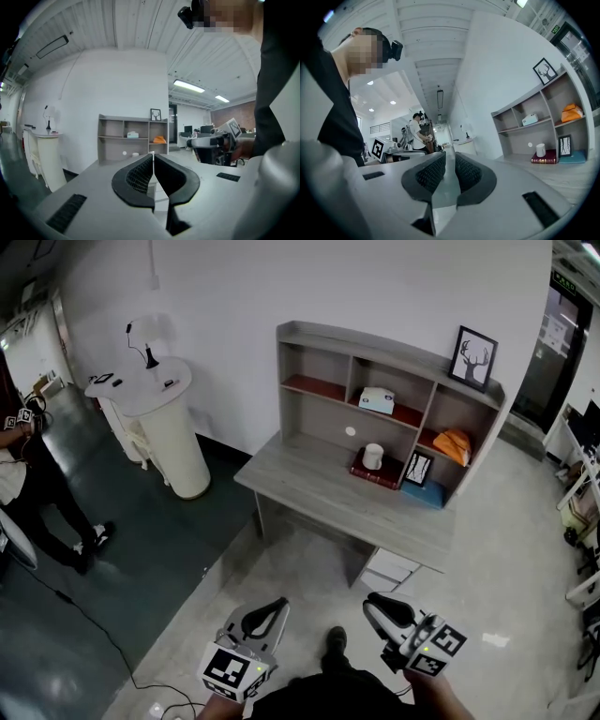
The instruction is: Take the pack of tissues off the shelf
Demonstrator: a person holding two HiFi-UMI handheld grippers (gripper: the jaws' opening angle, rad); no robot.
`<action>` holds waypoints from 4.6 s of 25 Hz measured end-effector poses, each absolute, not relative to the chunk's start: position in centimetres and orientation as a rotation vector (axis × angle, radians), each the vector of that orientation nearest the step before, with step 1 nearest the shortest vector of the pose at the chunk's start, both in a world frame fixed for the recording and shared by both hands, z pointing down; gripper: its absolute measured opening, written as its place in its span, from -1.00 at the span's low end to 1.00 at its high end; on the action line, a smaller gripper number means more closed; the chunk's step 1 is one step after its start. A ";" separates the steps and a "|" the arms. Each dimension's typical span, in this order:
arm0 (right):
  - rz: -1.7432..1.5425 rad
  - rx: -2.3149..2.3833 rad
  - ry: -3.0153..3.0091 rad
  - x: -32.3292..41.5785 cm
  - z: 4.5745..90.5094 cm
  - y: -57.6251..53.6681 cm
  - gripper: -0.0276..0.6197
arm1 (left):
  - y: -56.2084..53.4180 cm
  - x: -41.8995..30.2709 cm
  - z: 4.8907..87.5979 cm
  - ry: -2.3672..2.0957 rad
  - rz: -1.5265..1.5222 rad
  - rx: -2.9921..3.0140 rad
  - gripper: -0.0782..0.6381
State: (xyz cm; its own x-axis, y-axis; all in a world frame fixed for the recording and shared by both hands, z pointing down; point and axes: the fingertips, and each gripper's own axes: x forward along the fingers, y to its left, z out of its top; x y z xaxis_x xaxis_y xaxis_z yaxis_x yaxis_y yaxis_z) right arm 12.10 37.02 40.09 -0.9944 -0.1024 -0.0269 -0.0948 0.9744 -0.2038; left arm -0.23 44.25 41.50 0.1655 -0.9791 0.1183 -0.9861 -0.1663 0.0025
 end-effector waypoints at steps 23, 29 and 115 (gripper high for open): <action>-0.334 0.052 3.065 5.7 38.3 12.8 -0.85 | 20.9 -5.2 39.6 -2.063 0.163 2.253 -0.72; -0.379 0.014 3.089 4.1 39.3 8.2 -0.85 | 16.0 -7.2 40.3 -2.031 0.160 2.253 -0.72; -0.660 -0.730 2.924 -3.5 42.9 -21.7 -0.85 | -30.8 -14.8 43.5 -1.413 0.455 2.614 -0.51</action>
